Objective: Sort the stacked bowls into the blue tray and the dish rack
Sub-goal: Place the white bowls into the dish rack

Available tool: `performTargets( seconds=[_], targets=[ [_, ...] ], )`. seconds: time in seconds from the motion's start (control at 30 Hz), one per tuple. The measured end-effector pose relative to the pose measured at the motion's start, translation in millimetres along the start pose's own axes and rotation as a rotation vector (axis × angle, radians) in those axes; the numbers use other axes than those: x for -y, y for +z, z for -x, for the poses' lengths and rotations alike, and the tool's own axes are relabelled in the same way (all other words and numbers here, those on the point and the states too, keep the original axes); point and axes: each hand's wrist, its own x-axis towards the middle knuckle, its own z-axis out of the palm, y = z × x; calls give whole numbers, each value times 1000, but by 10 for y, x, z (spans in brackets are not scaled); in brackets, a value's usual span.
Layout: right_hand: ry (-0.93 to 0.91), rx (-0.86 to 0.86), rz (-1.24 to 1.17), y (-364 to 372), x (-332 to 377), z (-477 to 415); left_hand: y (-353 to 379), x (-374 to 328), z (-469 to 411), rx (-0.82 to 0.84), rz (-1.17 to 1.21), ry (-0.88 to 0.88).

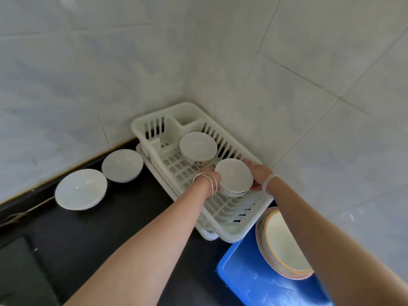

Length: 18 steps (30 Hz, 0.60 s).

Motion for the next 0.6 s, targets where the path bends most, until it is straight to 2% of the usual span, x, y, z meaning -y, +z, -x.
performTargets(
  seconds=[0.3,0.6],
  targets=[
    [-73,-2,270,56,-126,-230,46,83,-156,39,17,-90],
    [-61,-36,338,4,-86,-161,25,113,-182,92,-19,-58]
  ],
)
